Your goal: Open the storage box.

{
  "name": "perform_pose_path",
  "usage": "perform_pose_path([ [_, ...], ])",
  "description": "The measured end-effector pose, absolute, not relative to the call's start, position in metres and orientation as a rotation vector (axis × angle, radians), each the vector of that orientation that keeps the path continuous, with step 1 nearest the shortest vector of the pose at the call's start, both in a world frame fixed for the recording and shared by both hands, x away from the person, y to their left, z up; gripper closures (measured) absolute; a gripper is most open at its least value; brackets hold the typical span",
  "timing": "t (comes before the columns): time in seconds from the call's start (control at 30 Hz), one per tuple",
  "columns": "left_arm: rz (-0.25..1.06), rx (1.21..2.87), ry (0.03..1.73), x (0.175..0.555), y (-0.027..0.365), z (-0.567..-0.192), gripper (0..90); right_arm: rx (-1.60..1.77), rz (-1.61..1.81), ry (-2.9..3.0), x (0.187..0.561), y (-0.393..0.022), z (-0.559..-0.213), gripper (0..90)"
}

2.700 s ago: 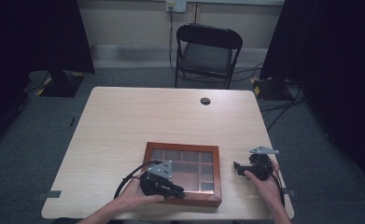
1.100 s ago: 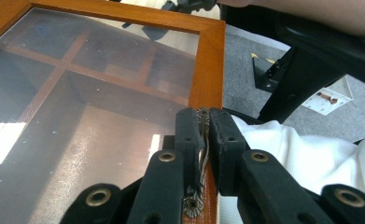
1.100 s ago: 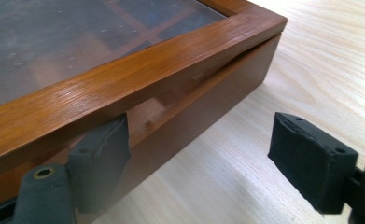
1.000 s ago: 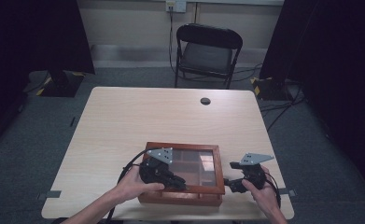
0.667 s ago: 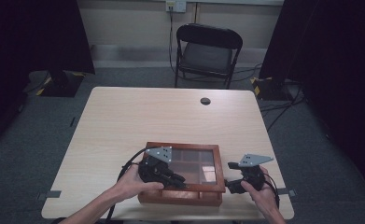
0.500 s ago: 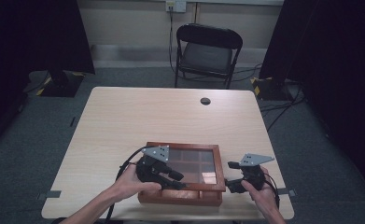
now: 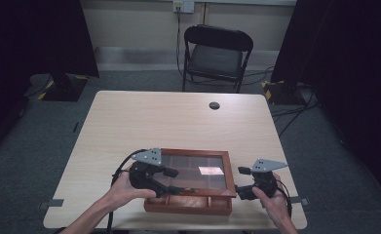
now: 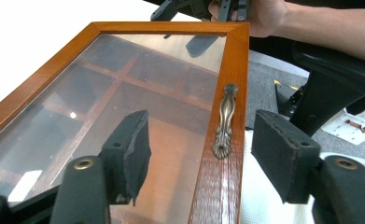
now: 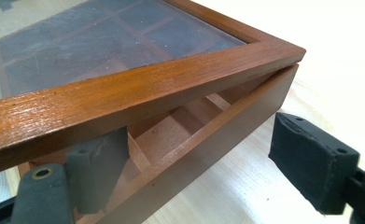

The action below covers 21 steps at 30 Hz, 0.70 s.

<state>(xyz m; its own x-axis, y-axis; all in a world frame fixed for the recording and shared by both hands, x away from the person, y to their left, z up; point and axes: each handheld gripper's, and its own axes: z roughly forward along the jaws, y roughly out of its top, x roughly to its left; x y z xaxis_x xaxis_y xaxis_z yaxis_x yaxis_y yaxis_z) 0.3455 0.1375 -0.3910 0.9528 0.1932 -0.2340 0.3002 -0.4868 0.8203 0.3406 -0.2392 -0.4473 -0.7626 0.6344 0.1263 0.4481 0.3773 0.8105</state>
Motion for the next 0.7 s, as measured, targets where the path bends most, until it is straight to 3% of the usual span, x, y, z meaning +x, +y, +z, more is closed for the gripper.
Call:
perform_pose_path([
  [0.33,-0.042,2.074,0.357,0.339,0.151,-0.392,21.9,0.967,1.336,2.404,0.344,-0.237,-0.443,17.4],
  [0.7,-0.025,2.046,0.407,0.339,0.165,-0.396,22.2,0.949,1.357,2.388,0.35,-0.228,-0.435,17.1],
])
